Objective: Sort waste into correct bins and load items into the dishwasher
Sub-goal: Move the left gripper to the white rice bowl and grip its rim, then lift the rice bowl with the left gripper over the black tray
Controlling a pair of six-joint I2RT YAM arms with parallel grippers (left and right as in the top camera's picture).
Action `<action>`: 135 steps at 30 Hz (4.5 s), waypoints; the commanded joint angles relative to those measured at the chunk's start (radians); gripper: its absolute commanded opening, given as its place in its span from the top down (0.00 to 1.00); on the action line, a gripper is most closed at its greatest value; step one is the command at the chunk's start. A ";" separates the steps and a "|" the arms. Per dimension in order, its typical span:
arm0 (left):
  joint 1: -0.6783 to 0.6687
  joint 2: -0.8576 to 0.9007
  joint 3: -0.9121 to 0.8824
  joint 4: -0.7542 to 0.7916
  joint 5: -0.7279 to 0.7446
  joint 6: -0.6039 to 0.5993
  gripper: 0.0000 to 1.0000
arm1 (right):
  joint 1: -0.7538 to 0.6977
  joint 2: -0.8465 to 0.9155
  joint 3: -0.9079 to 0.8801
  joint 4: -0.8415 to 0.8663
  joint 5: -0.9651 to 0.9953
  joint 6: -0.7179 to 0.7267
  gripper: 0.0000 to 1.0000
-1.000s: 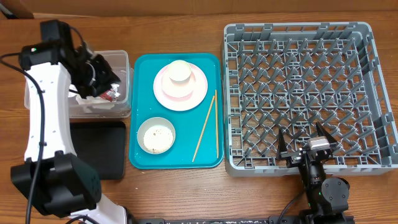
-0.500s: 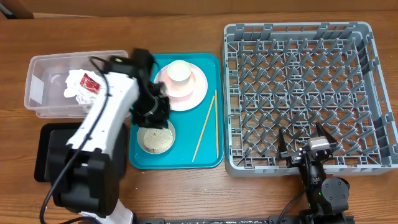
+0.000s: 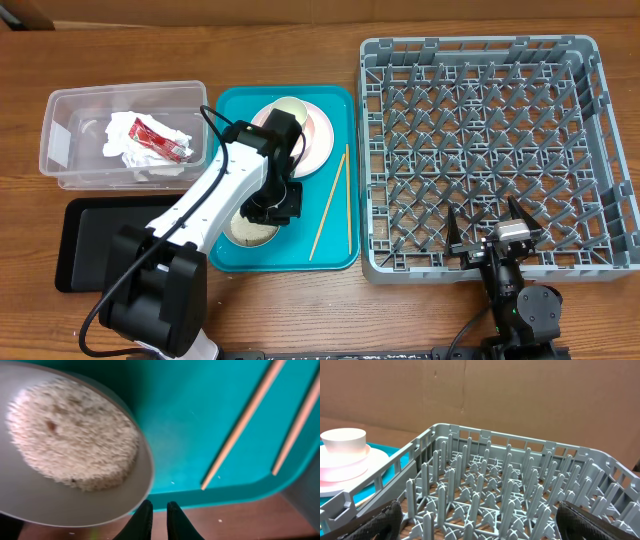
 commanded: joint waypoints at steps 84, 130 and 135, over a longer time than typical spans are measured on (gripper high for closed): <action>-0.027 -0.028 -0.014 0.087 -0.023 -0.066 0.96 | -0.003 -0.010 -0.010 0.003 0.008 -0.003 0.00; 1.207 -0.425 -0.306 0.219 0.935 0.381 0.96 | -0.003 -0.010 -0.010 0.003 0.008 -0.003 0.00; 1.233 -0.424 -0.431 0.380 1.057 0.380 0.96 | -0.003 -0.010 -0.010 0.003 0.008 -0.003 0.00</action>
